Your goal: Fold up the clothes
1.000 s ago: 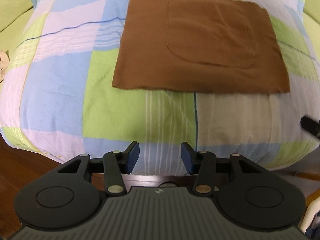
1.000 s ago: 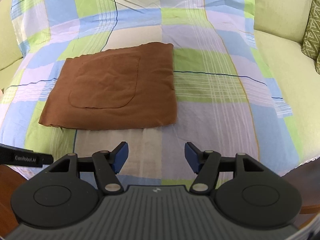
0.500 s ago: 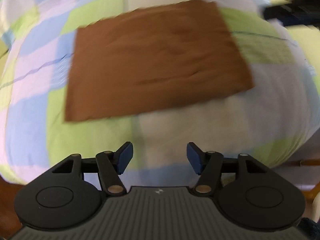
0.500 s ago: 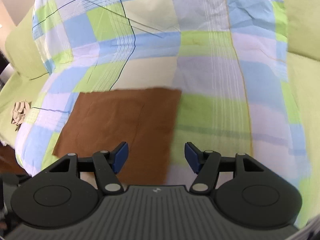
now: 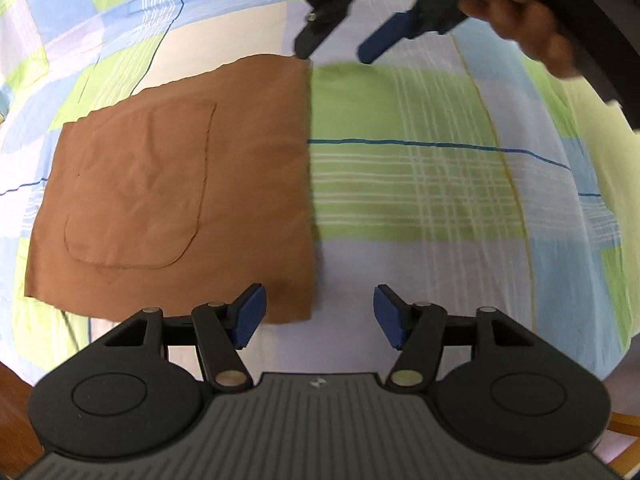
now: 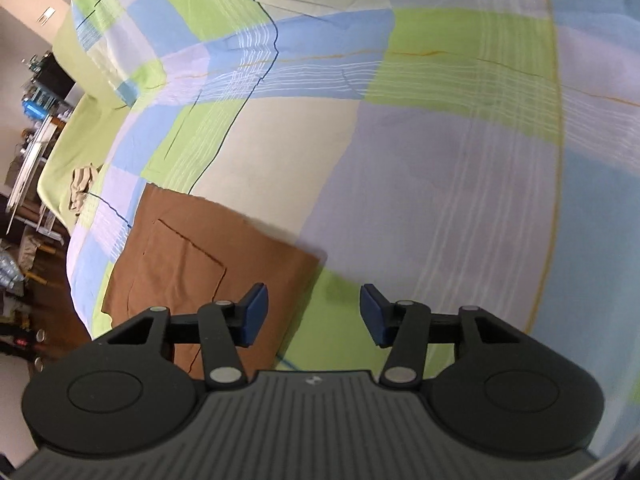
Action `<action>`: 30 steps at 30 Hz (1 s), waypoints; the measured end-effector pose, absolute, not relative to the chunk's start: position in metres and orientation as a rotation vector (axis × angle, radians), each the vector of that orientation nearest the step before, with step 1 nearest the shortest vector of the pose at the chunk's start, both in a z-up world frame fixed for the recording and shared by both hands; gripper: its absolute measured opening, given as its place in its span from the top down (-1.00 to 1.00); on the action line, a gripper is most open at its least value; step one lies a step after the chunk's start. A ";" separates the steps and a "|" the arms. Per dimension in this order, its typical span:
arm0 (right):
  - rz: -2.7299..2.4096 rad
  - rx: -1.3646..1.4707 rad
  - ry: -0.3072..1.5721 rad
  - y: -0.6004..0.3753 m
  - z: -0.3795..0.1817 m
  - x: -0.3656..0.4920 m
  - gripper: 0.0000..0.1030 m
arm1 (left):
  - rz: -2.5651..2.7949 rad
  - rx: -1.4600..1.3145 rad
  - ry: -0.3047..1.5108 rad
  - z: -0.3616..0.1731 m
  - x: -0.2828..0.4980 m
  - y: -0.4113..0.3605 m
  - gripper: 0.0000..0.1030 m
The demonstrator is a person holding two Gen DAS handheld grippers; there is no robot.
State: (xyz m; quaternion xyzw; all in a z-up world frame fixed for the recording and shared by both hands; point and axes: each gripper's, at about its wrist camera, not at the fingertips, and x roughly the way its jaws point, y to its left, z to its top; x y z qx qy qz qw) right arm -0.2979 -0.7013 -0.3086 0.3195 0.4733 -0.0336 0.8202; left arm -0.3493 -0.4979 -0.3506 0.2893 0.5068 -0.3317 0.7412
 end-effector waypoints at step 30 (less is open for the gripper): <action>-0.015 0.669 1.016 -0.681 -0.315 -0.267 0.97 | -0.750 0.590 1.099 -0.368 -0.314 -0.471 0.96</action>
